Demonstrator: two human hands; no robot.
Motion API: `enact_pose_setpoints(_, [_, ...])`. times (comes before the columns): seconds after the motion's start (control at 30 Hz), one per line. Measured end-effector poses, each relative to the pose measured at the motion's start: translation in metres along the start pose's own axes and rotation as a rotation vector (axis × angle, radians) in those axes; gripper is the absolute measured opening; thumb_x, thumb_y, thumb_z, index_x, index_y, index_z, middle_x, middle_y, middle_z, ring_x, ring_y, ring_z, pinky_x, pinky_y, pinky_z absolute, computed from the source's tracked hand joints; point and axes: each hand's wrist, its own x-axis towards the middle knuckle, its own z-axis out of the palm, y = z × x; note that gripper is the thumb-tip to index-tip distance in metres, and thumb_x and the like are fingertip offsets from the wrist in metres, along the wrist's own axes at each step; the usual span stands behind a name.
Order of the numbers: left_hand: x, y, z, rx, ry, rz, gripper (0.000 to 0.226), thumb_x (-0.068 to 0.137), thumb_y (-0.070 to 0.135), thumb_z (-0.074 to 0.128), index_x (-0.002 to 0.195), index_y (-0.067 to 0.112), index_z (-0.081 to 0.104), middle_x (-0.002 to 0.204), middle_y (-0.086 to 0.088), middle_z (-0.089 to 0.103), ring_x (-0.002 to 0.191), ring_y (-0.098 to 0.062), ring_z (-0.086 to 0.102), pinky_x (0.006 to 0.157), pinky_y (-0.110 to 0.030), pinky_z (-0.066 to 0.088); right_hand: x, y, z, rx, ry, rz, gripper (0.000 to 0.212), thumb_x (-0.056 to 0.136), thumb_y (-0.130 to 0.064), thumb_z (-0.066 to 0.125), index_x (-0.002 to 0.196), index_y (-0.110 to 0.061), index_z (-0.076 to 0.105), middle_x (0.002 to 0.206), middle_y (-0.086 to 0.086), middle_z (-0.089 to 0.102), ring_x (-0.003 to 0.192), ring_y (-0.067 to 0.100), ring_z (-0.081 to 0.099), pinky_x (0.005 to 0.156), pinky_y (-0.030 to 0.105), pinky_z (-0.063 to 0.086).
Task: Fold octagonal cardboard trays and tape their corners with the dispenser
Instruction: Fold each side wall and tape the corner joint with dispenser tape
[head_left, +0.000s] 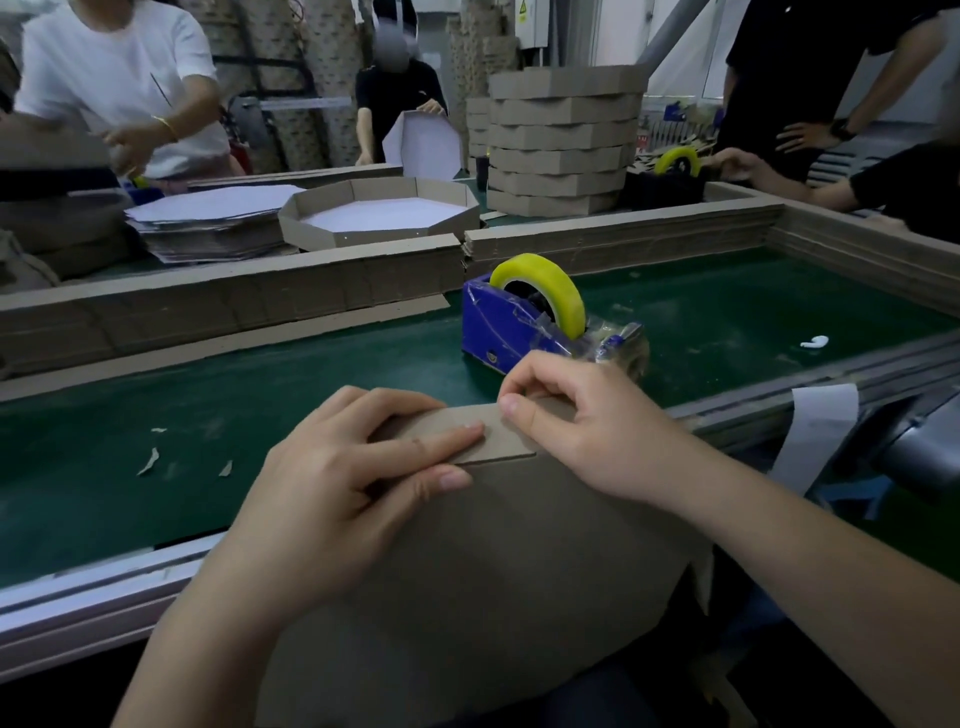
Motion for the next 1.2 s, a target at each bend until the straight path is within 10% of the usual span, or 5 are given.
enact_pose_setpoints(0.5, [0.008,0.014,0.003,0.154,-0.052,-0.041,0.045,0.09,0.058,0.035,0.119,0.044,0.065,0.111,0.01,0.065,0.095,-0.02,0.058,0.077,-0.04,0.049,0.004,0.008,-0.003,-0.012,0.006,-0.087,0.01,0.093,-0.034,0.057,0.089,-0.027,0.063,0.084,-0.012,0.063,0.083,0.001,0.058,0.072,0.019,0.044])
enact_pose_setpoints(0.67, [0.013,0.011,0.006,0.123,-0.042,-0.08,0.049,0.087,0.064,0.029,0.12,0.048,0.062,0.114,0.016,0.064,0.1,-0.015,0.056,0.081,-0.036,0.047,0.04,0.045,-0.061,-0.025,0.4,0.195,0.023,0.096,-0.034,0.053,0.078,-0.026,0.065,0.091,-0.004,0.062,0.086,0.01,0.057,0.071,0.03,0.04])
enact_pose_setpoints(0.77, [0.014,0.01,0.007,0.107,-0.029,-0.086,0.05,0.086,0.065,0.029,0.119,0.049,0.063,0.113,0.017,0.064,0.1,-0.014,0.056,0.081,-0.035,0.047,0.059,0.076,-0.081,-0.191,0.185,0.473,0.027,0.098,-0.04,0.048,0.083,-0.027,0.066,0.111,-0.003,0.059,0.097,0.017,0.053,0.079,0.031,0.036])
enact_pose_setpoints(0.97, [0.015,0.008,0.009,0.101,0.007,-0.086,0.05,0.085,0.067,0.029,0.117,0.05,0.063,0.112,0.02,0.065,0.098,-0.012,0.056,0.079,-0.033,0.046,0.056,0.09,-0.084,0.126,-0.014,0.654,0.018,0.088,-0.035,0.064,0.078,-0.027,0.077,0.097,-0.001,0.062,0.074,0.015,0.04,0.058,0.028,0.032])
enact_pose_setpoints(1.2, [0.019,0.004,0.012,0.115,0.005,-0.128,0.038,0.086,0.06,0.041,0.116,0.054,0.062,0.112,0.024,0.063,0.099,-0.009,0.054,0.079,-0.029,0.043,0.058,0.082,-0.087,0.573,0.129,0.709,0.01,0.074,-0.024,0.073,0.069,-0.017,0.071,0.105,0.005,0.052,0.09,0.02,0.044,0.072,0.034,0.051])
